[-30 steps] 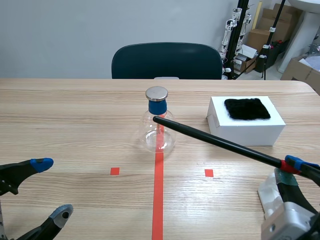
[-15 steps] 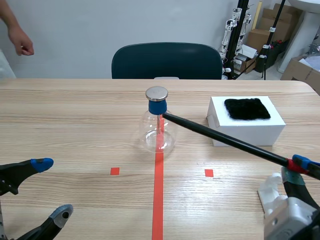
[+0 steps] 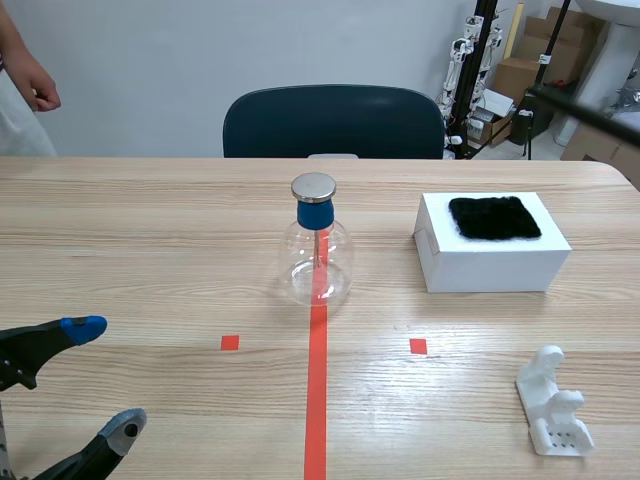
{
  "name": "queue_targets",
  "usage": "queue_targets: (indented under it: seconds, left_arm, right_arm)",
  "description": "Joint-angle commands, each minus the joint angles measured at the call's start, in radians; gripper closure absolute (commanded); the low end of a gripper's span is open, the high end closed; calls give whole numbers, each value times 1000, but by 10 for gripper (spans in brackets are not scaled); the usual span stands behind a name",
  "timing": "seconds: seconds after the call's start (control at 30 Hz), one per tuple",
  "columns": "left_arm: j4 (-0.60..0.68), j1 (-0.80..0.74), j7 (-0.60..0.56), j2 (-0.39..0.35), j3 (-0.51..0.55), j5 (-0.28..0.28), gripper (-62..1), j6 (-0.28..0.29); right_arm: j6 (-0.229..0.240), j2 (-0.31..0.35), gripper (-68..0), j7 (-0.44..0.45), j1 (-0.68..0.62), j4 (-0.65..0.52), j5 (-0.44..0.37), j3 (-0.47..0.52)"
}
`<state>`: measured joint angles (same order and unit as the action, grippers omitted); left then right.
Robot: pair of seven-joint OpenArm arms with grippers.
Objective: Do the electroscope experiment. rub the rod on the fur
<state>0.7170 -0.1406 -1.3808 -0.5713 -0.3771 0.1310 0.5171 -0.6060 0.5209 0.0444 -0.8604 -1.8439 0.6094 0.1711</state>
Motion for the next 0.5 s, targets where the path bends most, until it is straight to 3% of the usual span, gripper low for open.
queue_targets:
  seconds: [0.0, 0.07, 0.2, 0.27, 0.47]
  left_arm:
    - [10, 5, -14, -11, 7, -7, -623, 2]
    - [10, 5, -14, -11, 7, -7, -623, 2]
    - [10, 5, -14, -11, 7, -7, -623, 2]
    - [10, 5, -14, -11, 7, -7, -623, 2]
    - [10, 5, -14, -11, 7, -7, -623, 2]
  right_arm:
    - [42, 5, -42, 5, 59, 16, 3, 40]
    - [101, 6, -42, 6, 113, 43, 3, 82]
    - [173, 26, -42, 7, 237, 124, 53, 124]
    - [209, 46, -42, 14, 306, 168, 95, 127]
    - [380, 89, -42, 34, 528, 270, 242, 127]
